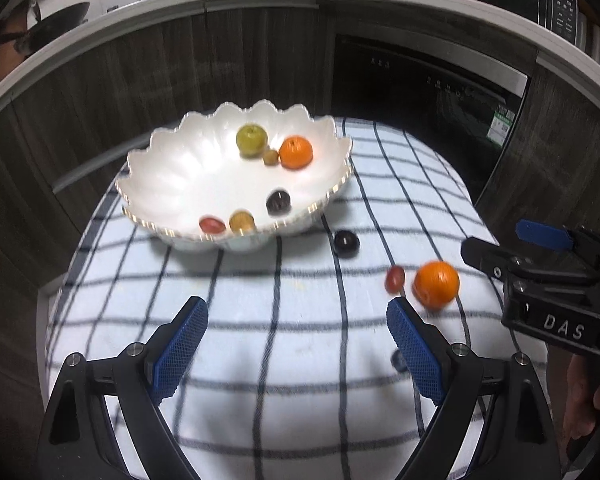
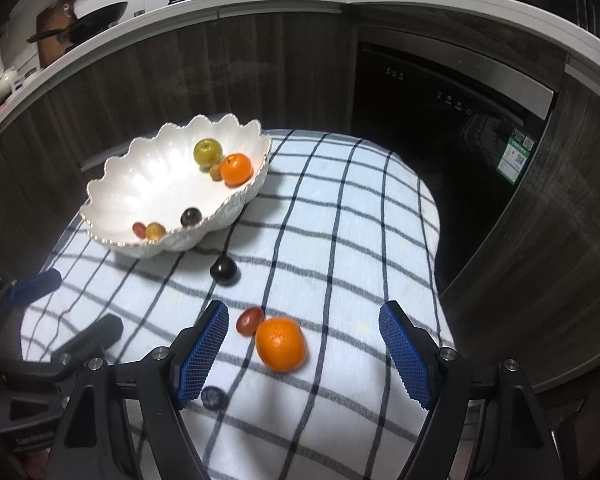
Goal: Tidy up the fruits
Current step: 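Withdraw both tools from the bowl toward the remaining orange and grapes, then grasp the orange with the right tool while the left tool grasps the blueberry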
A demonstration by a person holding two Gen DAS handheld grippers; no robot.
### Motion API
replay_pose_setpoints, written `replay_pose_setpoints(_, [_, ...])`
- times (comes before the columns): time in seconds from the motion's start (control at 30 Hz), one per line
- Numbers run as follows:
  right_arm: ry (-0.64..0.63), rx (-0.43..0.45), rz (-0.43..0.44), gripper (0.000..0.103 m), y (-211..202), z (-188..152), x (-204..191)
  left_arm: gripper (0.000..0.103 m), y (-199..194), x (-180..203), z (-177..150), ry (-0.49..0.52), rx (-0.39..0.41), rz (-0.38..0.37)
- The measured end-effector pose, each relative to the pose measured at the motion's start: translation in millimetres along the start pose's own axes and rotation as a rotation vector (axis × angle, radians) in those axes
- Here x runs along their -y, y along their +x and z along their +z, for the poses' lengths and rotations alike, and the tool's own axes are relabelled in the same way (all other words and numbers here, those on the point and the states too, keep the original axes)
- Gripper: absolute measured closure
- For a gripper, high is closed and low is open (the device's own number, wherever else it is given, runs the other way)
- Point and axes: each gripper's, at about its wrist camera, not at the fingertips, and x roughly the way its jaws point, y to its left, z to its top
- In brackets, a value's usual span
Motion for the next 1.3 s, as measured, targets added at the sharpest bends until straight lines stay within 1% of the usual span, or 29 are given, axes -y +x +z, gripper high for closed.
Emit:
replay_pose_setpoints(0.17, [-0.04, -0.017, 0.036, 0.024, 8, -11, 2, 0.011, 5, 15, -19, 0.016, -0.024, -0.007])
replay_pose_setpoints(0.4, [-0.083, -0.029, 0.079, 0.025, 16, -21, 5, 0.011, 7, 27, -29, 0.036, -0.007, -0.009])
replay_pose_setpoints(0.53, [-0.092, -0.036, 0.101, 0.025, 20, -24, 8, 0.012, 9, 35, -33, 0.041, -0.003, -0.017])
replay_pose_setpoints(0.7, [-0.115, -0.045, 0.127, 0.025, 26, -25, 9, 0.012, 12, 44, -39, 0.024, -0.005, -0.021])
replay_pose_setpoints(0.8, [-0.131, -0.05, 0.143, 0.025, 29, -24, 9, 0.012, 15, 55, -44, 0.035, -0.005, -0.026])
replay_pose_setpoints(0.9, [-0.153, -0.054, 0.163, 0.025, 31, -25, 10, 0.018, 18, 64, -47, 0.051, -0.009, -0.028])
replay_pose_setpoints(1.07, [-0.17, -0.056, 0.187, 0.026, 34, -26, 12, 0.023, 26, 68, -47, 0.043, -0.013, -0.025])
replay_pose_setpoints(1.13, [-0.168, -0.059, 0.193, 0.031, 36, -26, 13, 0.027, 31, 70, -48, 0.044, -0.027, -0.028])
replay_pose_setpoints(1.2, [-0.167, -0.063, 0.198, 0.033, 38, -27, 14, 0.035, 35, 71, -50, 0.049, -0.035, -0.03])
replay_pose_setpoints(1.3, [-0.17, -0.071, 0.215, 0.037, 43, -28, 14, 0.039, 38, 73, -51, 0.049, -0.035, -0.035])
